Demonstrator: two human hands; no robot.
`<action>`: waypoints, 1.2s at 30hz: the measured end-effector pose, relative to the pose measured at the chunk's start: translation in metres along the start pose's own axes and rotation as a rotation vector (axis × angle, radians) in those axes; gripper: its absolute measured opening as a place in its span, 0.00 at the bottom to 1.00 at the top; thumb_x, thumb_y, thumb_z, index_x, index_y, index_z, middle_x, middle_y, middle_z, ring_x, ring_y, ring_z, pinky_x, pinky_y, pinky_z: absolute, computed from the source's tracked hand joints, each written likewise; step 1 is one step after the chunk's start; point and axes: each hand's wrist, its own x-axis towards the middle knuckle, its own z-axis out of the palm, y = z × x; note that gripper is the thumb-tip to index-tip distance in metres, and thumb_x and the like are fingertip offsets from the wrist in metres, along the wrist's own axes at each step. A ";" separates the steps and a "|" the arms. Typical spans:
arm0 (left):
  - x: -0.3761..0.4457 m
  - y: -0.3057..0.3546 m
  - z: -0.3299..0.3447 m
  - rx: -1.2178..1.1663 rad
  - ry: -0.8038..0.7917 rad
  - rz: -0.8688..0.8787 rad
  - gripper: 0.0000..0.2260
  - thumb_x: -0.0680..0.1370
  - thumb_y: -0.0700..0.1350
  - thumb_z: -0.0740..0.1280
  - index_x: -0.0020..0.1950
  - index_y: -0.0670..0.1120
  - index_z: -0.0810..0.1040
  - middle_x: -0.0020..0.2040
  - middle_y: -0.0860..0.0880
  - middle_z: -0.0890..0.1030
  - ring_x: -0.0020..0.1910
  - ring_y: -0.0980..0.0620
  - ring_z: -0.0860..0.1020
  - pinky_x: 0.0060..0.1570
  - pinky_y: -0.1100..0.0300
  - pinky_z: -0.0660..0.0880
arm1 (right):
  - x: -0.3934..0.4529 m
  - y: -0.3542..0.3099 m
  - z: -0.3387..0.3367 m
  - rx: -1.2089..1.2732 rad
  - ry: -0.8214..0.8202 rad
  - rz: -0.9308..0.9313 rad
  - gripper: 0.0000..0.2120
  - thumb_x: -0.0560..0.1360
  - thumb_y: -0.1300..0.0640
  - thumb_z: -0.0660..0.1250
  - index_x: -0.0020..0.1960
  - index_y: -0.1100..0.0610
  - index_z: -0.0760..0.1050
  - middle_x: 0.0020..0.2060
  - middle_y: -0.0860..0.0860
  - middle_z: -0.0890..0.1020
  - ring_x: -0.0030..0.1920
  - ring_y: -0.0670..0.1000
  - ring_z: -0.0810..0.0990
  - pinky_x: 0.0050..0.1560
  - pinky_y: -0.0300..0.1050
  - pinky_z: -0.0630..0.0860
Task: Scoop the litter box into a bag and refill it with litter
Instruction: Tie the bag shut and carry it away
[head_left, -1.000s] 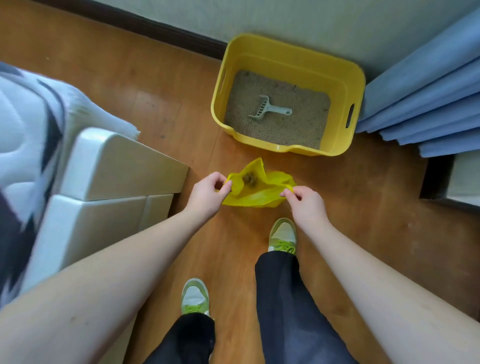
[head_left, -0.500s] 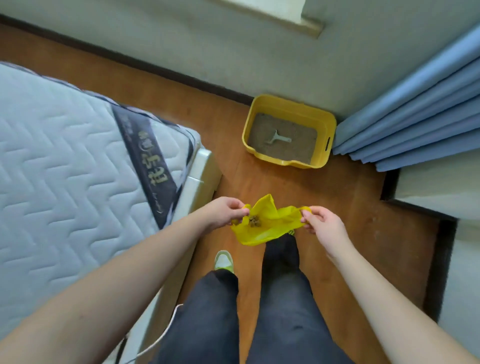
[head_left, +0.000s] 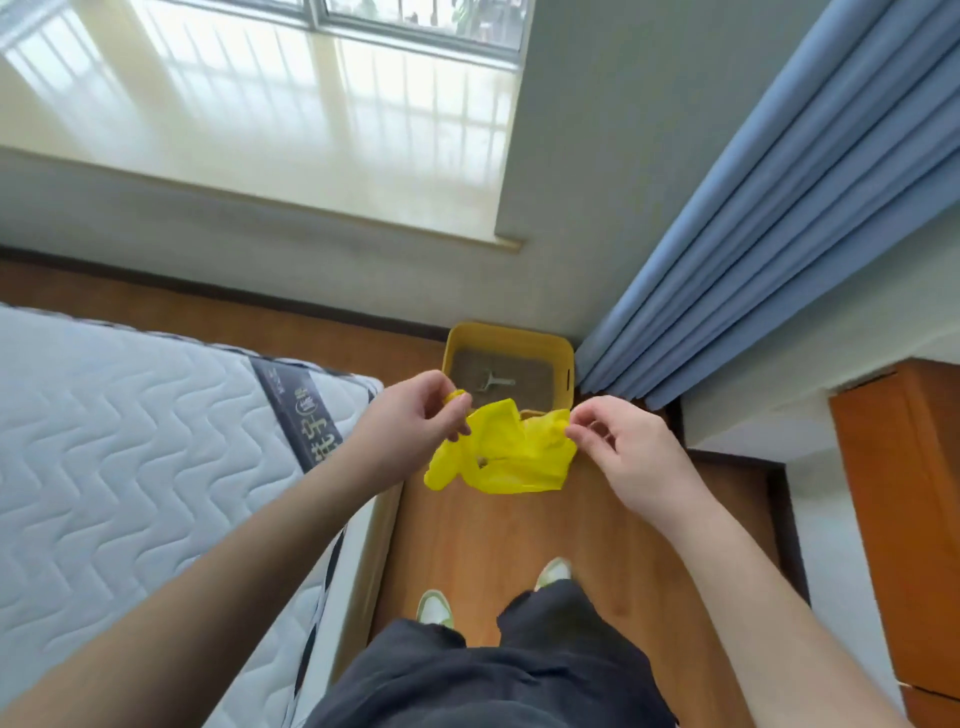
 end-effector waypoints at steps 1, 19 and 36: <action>-0.001 0.016 -0.004 -0.049 0.013 0.037 0.10 0.80 0.50 0.65 0.41 0.47 0.76 0.36 0.56 0.84 0.38 0.58 0.81 0.44 0.57 0.76 | -0.003 -0.009 -0.009 -0.032 0.015 -0.069 0.04 0.77 0.53 0.66 0.48 0.53 0.78 0.43 0.44 0.78 0.42 0.44 0.76 0.45 0.42 0.74; -0.023 0.218 0.033 -0.419 -0.189 0.234 0.18 0.82 0.52 0.60 0.46 0.37 0.74 0.35 0.44 0.81 0.31 0.48 0.74 0.32 0.55 0.73 | -0.042 -0.049 -0.144 0.566 0.313 -0.118 0.16 0.81 0.45 0.54 0.56 0.53 0.75 0.55 0.45 0.81 0.59 0.45 0.78 0.63 0.49 0.73; -0.030 0.250 0.096 0.485 0.200 0.911 0.06 0.78 0.50 0.65 0.45 0.49 0.75 0.40 0.54 0.78 0.40 0.57 0.72 0.39 0.66 0.68 | -0.085 0.018 -0.182 0.946 -0.043 0.183 0.18 0.71 0.46 0.68 0.47 0.62 0.79 0.35 0.53 0.82 0.28 0.48 0.76 0.34 0.41 0.77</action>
